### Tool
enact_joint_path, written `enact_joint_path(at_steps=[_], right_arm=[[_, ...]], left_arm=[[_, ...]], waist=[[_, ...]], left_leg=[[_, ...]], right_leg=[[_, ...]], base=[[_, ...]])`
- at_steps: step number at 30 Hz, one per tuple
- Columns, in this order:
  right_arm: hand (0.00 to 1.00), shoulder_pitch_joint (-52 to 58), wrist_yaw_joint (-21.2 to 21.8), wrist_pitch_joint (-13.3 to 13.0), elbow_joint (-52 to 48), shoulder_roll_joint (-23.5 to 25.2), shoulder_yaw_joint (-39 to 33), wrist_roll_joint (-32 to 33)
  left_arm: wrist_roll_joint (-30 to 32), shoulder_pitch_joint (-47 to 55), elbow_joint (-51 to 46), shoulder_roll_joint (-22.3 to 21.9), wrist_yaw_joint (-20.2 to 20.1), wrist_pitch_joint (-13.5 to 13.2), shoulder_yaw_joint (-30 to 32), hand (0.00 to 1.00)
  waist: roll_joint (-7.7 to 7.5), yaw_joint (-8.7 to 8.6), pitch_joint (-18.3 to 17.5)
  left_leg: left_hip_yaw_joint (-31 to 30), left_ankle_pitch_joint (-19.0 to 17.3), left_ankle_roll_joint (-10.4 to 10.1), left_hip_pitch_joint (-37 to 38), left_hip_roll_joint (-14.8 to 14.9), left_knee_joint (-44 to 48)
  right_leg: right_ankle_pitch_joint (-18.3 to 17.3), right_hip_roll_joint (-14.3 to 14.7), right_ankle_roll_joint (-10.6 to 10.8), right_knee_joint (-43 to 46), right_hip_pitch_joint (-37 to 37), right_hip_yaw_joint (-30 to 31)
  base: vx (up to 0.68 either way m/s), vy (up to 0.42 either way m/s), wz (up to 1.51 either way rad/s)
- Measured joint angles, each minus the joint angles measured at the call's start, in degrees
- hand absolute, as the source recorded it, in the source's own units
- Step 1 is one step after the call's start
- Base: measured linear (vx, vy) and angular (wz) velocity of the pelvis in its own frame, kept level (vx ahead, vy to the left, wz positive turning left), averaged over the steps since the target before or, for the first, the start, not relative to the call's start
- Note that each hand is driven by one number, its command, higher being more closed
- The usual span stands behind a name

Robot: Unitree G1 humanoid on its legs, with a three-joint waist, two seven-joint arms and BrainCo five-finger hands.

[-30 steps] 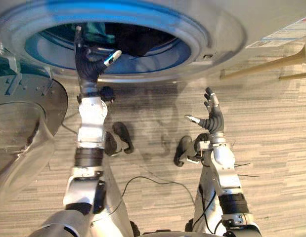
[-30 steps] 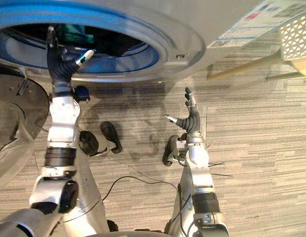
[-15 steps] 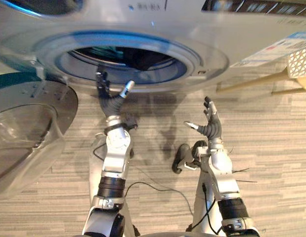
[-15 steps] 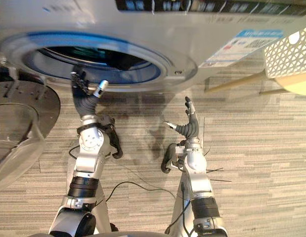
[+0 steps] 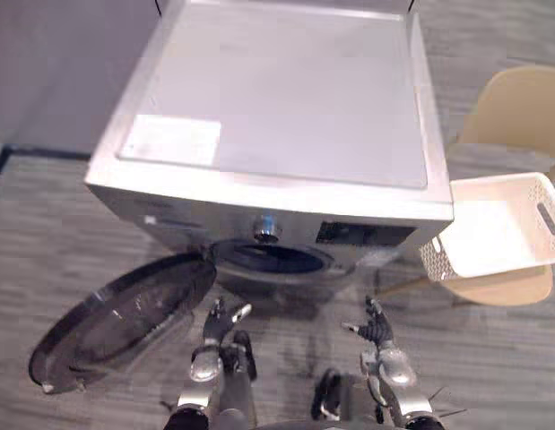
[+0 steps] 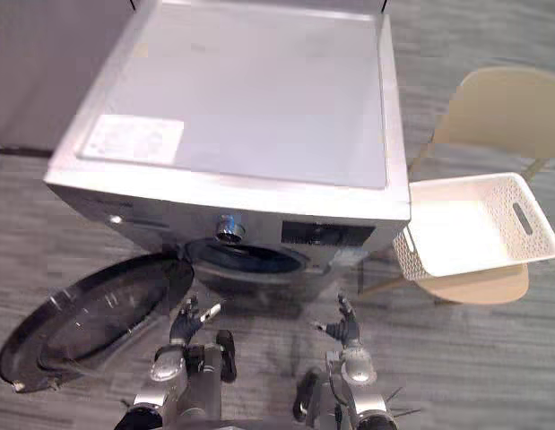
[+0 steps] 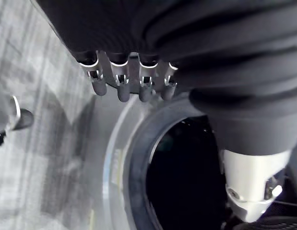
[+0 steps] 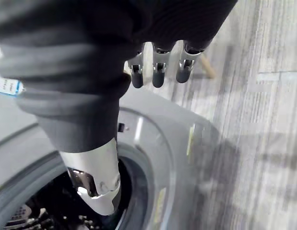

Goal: Pick up the laundry basket with both hands and put the clothes into the washing machine.

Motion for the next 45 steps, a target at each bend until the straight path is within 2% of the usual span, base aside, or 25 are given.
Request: enact_joint_path(at_steps=[1, 3, 9, 13, 16, 17, 18, 19, 20, 22, 23, 24, 25, 26, 27, 28, 29, 30, 31, 33, 35, 36, 40, 43, 45], right_arm=[[0.0, 0.0, 0.1, 0.1, 0.5, -0.1, 0.0, 0.0], [0.0, 0.0, 0.2, 1.0, 3.0, -0.8, -0.5, -0.1], [0.0, -0.5, 0.2, 0.9, 5.7, -1.5, -1.7, -0.6], [0.0, -2.2, 0.2, 1.0, 7.8, -1.7, -1.5, -0.8], [0.0, -3.5, 0.1, 1.1, 7.9, -2.0, -1.1, -0.7], [0.0, -3.3, 0.1, 1.1, 7.9, -2.1, -0.4, -0.6], [0.0, -3.3, 0.1, 1.1, 7.9, -2.0, -0.2, -0.5], [0.0, -3.1, 0.1, 1.1, 8.2, -2.0, 0.5, -0.5], [0.0, -3.1, 0.2, 1.1, 8.3, -2.0, 0.5, -0.4], [0.0, -4.4, 0.2, 0.8, 8.9, -2.1, 1.1, -0.2], [0.0, -6.1, 0.1, 0.6, 8.8, -2.6, 1.2, 0.1], [0.0, -8.1, 0.0, 0.3, 8.7, -3.8, 1.1, 1.2], [0.0, -9.0, -0.1, -0.1, 8.6, -4.7, 1.0, 1.4], [0.0, -9.7, -0.2, -0.3, 8.7, -6.1, 0.9, 1.7], [0.0, -9.2, -0.3, 0.2, 9.1, -6.6, 0.6, 1.7], [0.0, -8.5, -0.3, 0.3, 8.9, -6.5, 0.4, 1.7], [0.0, -7.5, -0.3, 0.3, 8.9, -5.9, -0.7, 1.7], [0.0, -6.7, -0.4, 0.4, 8.9, -5.6, -1.9, 1.7], [0.0, -6.3, -0.5, 0.5, 8.9, -5.6, -2.3, 1.7], [0.0, -3.7, -0.4, 0.9, 8.9, -6.0, -2.8, 1.6], [0.0, -2.9, -0.4, 1.1, 8.9, -6.8, -2.9, 1.5], [0.0, -2.6, -0.2, 1.1, 8.8, -5.7, -3.0, 1.0], [0.0, -1.5, -0.2, 1.0, 8.1, -4.0, -3.0, 0.5], [0.0, -0.3, -0.2, 1.0, 8.1, -3.9, -3.0, 0.4], [0.0, -0.2, -0.2, 1.0, 8.1, -3.6, -2.9, -0.6]], left_arm=[[0.4, 0.1, 0.3, 0.1, -0.2, 0.0, 0.2, 0.0], [2.6, 1.7, 1.2, 1.1, -0.6, 0.1, 1.4, 0.0], [5.1, 4.0, 3.7, 2.5, -1.9, 0.0, 1.3, 0.0], [5.2, 3.4, 5.2, 2.3, -1.9, 0.0, 1.0, 0.0], [5.6, -0.5, 5.6, 2.4, -1.9, 0.0, 1.1, 0.0], [5.6, -1.1, 4.7, 2.5, -1.8, 0.0, 1.2, 0.0], [5.6, -1.1, 4.2, 2.5, -1.8, 0.0, 1.3, 0.0], [5.6, 0.0, 2.0, 2.8, -1.7, 0.0, 1.3, 0.0], [5.6, 0.2, 1.8, 2.8, -1.7, 0.0, 1.4, 0.0], [5.2, 2.2, -0.5, 2.8, -1.5, -0.1, 1.9, 0.0], [5.0, 3.0, -1.0, 2.7, -1.3, 0.0, 3.0, 0.0], [4.9, 3.5, -1.2, 2.2, -0.8, 0.0, 3.1, 0.0], [4.9, 3.2, -0.7, 1.6, -0.5, 0.1, 3.0, 0.0], [4.4, 3.1, -0.5, 0.3, -0.5, 0.1, 2.4, 0.0], [4.3, 3.7, -0.5, -0.4, -0.5, 0.1, 0.9, 0.0], [4.3, 3.8, -0.4, -0.5, -0.5, 0.1, 0.3, 0.0], [4.3, 3.7, -0.5, -0.5, -0.6, 0.0, -0.2, 0.0], [4.5, 3.7, -0.5, -0.6, -0.6, 0.0, -0.4, 0.0], [4.5, 3.7, -0.5, -0.6, -0.6, 0.0, -0.4, 0.0], [4.6, 4.1, -0.7, -0.6, -0.5, 0.0, -0.4, 0.0], [4.5, 4.1, -0.7, -0.6, -0.4, 0.0, -0.7, 0.0], [4.5, 3.7, -1.3, 0.1, -0.3, 0.0, -0.8, 0.0], [4.3, 3.4, -6.8, 0.3, 0.0, 0.0, -2.0, 0.0], [4.2, 3.9, -17.1, 0.1, 0.7, -0.1, -4.5, 0.0], [3.9, 3.9, -23.7, 0.2, 0.7, -0.2, -4.7, 0.0]], waist=[[0.01, -0.02, 0.0], [-0.15, -0.22, -0.3], [-0.72, -1.21, -2.6], [-0.64, -1.41, -2.5], [-0.59, -1.56, -0.7], [-1.03, -1.63, 0.0], [-1.12, -1.93, 0.5], [-1.62, -2.06, 0.8], [-1.68, -1.87, 0.8], [-2.01, 0.22, 0.9], [-1.9, 1.4, 0.7], [-0.27, 2.94, 0.9], [1.73, 3.06, 1.7], [4.4, 3.1, 3.0], [5.17, 2.9, 3.5], [4.74, 2.41, 3.4], [2.98, 1.74, 3.7], [1.44, 1.7, 3.9], [0.96, 1.52, 4.0], [1.18, 1.48, 3.8], [3.67, 1.45, 2.8], [3.01, 0.71, 2.4], [2.46, 0.11, 1.7], [2.48, -0.08, 0.3], [2.5, -0.97, -0.4]], left_leg=[[0.1, 0.6, 0.1, 0.9, -0.3, -1.4], [1.2, 4.6, 0.1, 7.7, -2.0, -10.7], [3.4, 7.0, -0.1, 15.9, -3.5, -18.7], [4.9, 7.3, 0.4, 14.9, -3.5, -18.7], [4.4, 7.5, 2.1, 9.9, -3.5, -15.9], [4.1, 7.0, 3.9, 8.6, -3.4, -14.1], [3.9, 7.0, 4.1, 8.6, -3.8, -13.6], [0.6, 7.6, 4.8, 8.7, -5.3, -12.5], [0.4, 7.6, 4.8, 8.7, -5.4, -12.3], [0.2, 7.7, 4.7, 7.5, -5.7, -9.9], [0.2, 8.4, 4.3, 5.6, -5.2, -8.8], [0.6, 9.8, 3.8, 2.7, -3.8, -9.1], [0.2, 10.2, 3.2, 1.7, -3.0, -9.1], [-1.3, 10.7, 1.6, 1.0, -1.4, -10.0], [-2.8, 8.5, -2.9, 1.6, -1.1, -12.7], [-3.0, 5.8, -6.7, 1.8, -1.6, -13.8], [-3.0, 5.1, -7.4, 1.5, -3.0, -13.1], [-3.1, 4.2, -4.9, 0.8, -4.0, -5.8], [-3.2, 3.4, -3.5, 0.8, -4.2, -2.5], [-5.7, -0.7, -0.7, 5.3, -3.8, 4.7], [-8.1, -2.8, -0.4, 10.8, -3.5, -3.7], [-7.5, -0.6, -0.4, 12.1, -4.3, -7.8], [-7.2, 1.3, 0.6, 15.0, -6.0, -12.9], [-7.4, 2.3, 1.4, 16.5, -7.3, -15.3], [-7.5, 2.8, 2.1, 17.1, -7.9, -15.9]], right_leg=[[0.5, 0.2, 0.1, -1.1, 0.8, -0.1], [3.5, 1.2, 0.4, -7.8, 5.9, -0.1], [5.2, 1.8, 0.4, -10.9, 10.0, 2.1], [7.4, 1.8, 0.4, -11.4, 7.8, 5.0], [7.6, 0.1, 0.2, -2.2, -0.1, 5.1], [6.1, -0.7, 1.1, -0.4, 0.0, 5.8], [3.8, -1.2, 1.0, 4.3, -0.5, 6.7], [-0.7, -0.7, 1.5, 17.8, 1.0, 8.3], [-1.0, -0.6, 1.5, 18.4, 1.4, 8.4], [-4.2, 1.3, 1.2, 15.3, 5.4, 9.0], [-5.3, 2.9, 0.1, 9.4, 6.2, 9.7], [-5.9, 4.7, -1.2, 1.5, 6.7, 9.5], [-4.9, 6.2, -2.5, -0.2, 6.6, 9.3], [-2.6, 8.5, -3.2, -2.6, 7.3, 8.6], [-1.1, 9.3, -3.8, -2.9, 7.2, 7.1], [-0.3, 8.6, -4.2, -3.7, 7.2, 6.1], [0.5, 6.6, -5.0, -4.5, 6.7, 4.5], [0.9, 4.5, -6.0, -4.3, 5.9, 4.2], [1.2, 3.8, -6.1, -4.3, 5.4, 4.3], [2.2, 2.8, -5.1, -4.6, 4.4, 5.3], [3.1, 3.8, -3.5, -5.3, 4.0, 5.9], [5.7, 3.6, -2.7, -8.1, 4.6, 6.2], [10.0, 3.3, -1.3, -14.7, 8.1, 6.0], [11.3, 2.6, -0.5, -17.1, 9.6, 5.5], [11.8, 2.5, -0.1, -18.4, 10.6, 5.4]], base=[[0.16, 0.031, 0.06], [0.11, 0.017, -0.02], [0.03, 0.042, -0.16], [-0.05, 0.065, -0.37], [-0.14, 0.096, 0.07], [-0.11, 0.047, 0.48], [-0.11, 0.013, 1.14], [-0.05, -0.017, 0.95], [-0.09, -0.038, 0.9], [-0.14, -0.056, 0.09], [-0.24, -0.083, -0.29], [-0.28, -0.082, -0.33], [-0.33, -0.05, -0.19], [-0.43, -0.044, 0.22], [-0.41, -0.016, 0.42], [-0.33, -0.008, 0.67], [-0.28, 0.025, 0.63], [-0.24, 0.014, 0.5], [-0.22, 0.012, 0.21], [-0.16, 0.086, -0.02], [-0.11, 0.151, -0.18], [-0.06, 0.138, -0.17], [-0.01, 0.116, -0.01], [0.02, 0.105, 0.05], [0.05, 0.03, 0.05]])
